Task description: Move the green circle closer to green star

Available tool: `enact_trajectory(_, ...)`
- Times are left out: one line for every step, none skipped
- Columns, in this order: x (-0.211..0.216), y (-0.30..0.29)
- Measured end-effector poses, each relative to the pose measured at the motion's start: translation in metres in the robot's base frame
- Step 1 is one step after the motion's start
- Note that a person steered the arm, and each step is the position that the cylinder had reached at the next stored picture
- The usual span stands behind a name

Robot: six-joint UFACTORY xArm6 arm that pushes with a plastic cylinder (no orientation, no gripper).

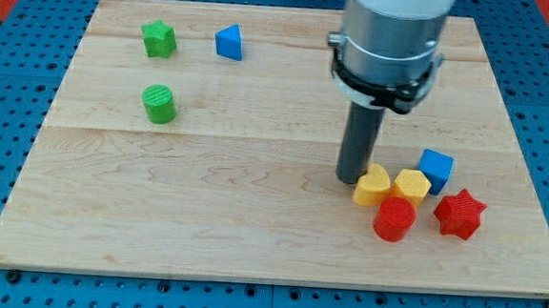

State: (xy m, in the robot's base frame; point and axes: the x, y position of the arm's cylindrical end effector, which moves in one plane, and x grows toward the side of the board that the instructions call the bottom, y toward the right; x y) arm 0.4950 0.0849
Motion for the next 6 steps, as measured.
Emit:
enact_trajectory(-0.001, -0.024)
enact_trajectory(-0.017, -0.044)
enact_trajectory(-0.068, -0.158)
enact_trajectory(-0.054, -0.257)
enact_trajectory(-0.031, -0.304)
enact_trajectory(-0.087, -0.286)
